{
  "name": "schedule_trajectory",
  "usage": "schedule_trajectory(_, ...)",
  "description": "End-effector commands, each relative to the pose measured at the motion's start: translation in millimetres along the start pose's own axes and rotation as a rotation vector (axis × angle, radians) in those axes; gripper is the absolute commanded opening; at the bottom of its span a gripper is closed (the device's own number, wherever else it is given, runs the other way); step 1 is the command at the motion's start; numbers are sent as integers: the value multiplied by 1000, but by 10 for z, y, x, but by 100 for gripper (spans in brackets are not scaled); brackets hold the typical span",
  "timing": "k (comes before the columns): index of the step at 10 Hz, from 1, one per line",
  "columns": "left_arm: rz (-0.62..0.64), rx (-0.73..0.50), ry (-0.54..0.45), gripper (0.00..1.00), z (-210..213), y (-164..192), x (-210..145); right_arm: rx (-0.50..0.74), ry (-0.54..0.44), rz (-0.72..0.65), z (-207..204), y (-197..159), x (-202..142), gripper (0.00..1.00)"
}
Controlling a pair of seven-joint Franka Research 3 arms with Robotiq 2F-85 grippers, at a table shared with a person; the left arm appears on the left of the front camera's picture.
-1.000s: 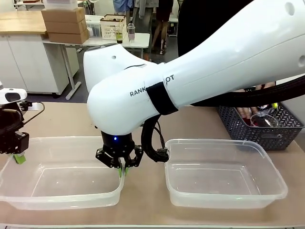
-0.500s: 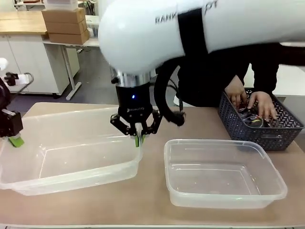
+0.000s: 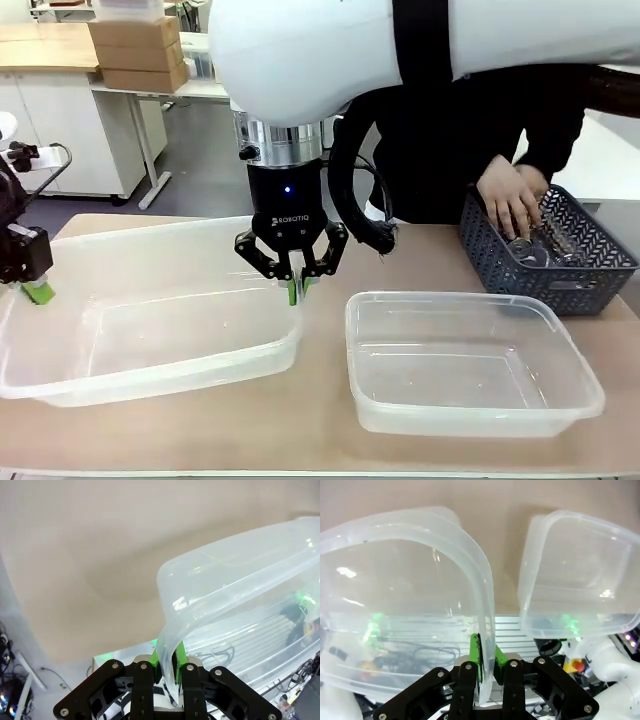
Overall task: Sort the waste into each basket.
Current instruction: Pick up the Organizing box on the left side of the table and lift it.
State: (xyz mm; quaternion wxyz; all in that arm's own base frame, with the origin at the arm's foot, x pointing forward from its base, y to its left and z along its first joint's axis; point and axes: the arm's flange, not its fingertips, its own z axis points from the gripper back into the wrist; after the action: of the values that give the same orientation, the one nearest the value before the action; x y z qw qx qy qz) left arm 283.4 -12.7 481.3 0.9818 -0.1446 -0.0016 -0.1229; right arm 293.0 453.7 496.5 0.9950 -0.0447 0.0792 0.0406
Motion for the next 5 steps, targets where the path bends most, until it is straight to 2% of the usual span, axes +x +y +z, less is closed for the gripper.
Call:
schedule_trajectory(1, -17, -65, 1, 8, 51, -255, 13, 47, 20, 5, -103, -212, -42, 6)
schedule_trajectory(2, 108, -131, 18, 8, 65, -486, 274, 98, 22, 22, -233, -476, 53, 6)
schedule_trajectory(3, 222, -181, 98, 8, 100, -754, 542, 140, 40, 16, -282, -733, 119, 6)
schedule_trajectory(4, 209, -203, 184, 8, 154, -1074, 888, 134, 55, -20, -268, -1010, 154, 6)
schedule_trajectory(5, 189, -198, 227, 8, 181, -1311, 1189, 122, 49, -35, -273, -1224, 150, 6)
